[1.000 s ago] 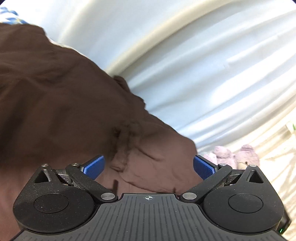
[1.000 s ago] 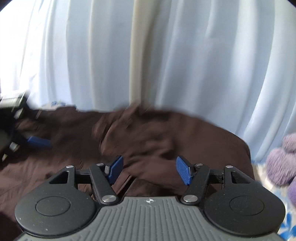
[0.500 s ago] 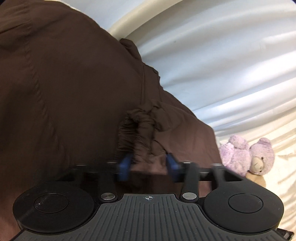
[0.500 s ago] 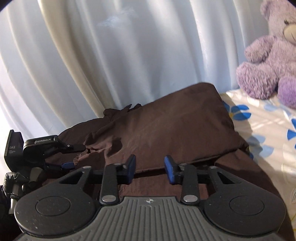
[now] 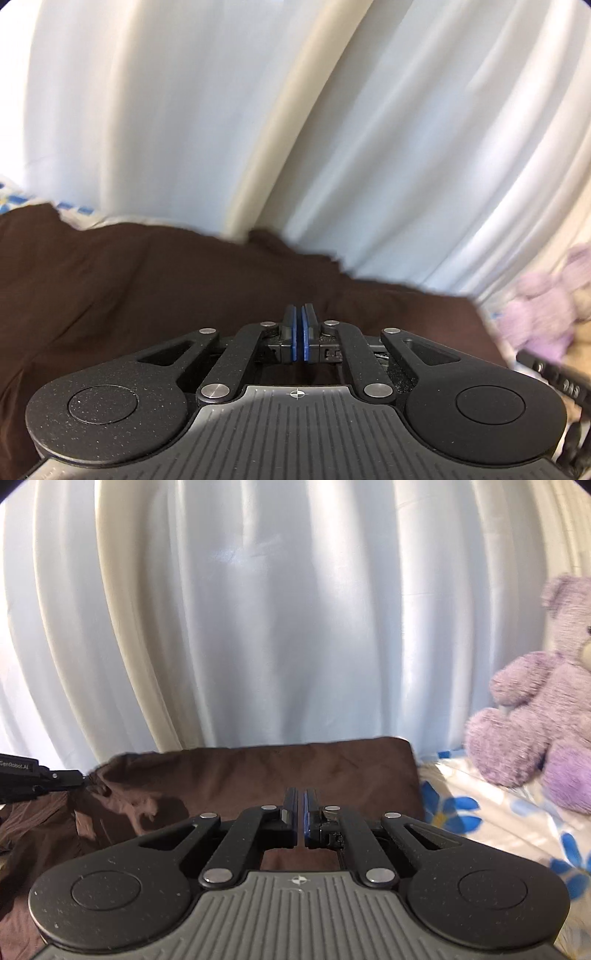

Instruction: Fold large clothes

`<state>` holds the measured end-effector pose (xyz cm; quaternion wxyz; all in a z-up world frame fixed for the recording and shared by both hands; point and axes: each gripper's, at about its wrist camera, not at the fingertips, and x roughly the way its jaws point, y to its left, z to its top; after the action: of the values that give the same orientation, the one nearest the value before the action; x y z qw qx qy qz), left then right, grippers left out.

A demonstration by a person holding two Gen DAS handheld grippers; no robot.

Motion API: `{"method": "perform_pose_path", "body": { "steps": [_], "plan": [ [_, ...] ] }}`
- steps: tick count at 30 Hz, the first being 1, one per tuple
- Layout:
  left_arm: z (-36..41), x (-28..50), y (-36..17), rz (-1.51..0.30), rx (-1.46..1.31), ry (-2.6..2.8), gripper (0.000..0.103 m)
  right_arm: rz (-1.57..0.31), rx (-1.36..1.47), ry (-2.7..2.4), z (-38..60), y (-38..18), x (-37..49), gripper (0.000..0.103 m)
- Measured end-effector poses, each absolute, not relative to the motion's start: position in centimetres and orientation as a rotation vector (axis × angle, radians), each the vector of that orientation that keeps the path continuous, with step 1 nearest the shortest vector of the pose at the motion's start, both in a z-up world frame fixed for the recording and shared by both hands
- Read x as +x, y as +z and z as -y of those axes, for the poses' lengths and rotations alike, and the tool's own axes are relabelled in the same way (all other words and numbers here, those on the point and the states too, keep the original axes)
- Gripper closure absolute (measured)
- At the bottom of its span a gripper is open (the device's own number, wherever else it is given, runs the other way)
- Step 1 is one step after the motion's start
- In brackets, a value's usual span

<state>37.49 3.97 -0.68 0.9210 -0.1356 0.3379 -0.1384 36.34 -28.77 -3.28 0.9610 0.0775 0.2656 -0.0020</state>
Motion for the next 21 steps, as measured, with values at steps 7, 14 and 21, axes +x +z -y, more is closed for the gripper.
{"method": "perform_pose_path", "body": {
  "steps": [7, 14, 21],
  "plan": [
    [-1.0, 37.3, -1.8, -0.741, -0.284, -0.330, 0.088, -0.730, 0.209, -0.050, 30.2, -11.7, 41.8, 0.100],
    [6.6, 39.6, -3.8, -0.708, -0.210, -0.418, 0.062, -0.722, 0.122, 0.035, 26.8, -11.2, 43.3, 0.100],
    [7.0, 43.0, -8.8, -0.738, -0.152, -0.323, 0.096, -0.690, 0.093, -0.026, 29.2, -11.8, 44.7, 0.103]
  ]
}}
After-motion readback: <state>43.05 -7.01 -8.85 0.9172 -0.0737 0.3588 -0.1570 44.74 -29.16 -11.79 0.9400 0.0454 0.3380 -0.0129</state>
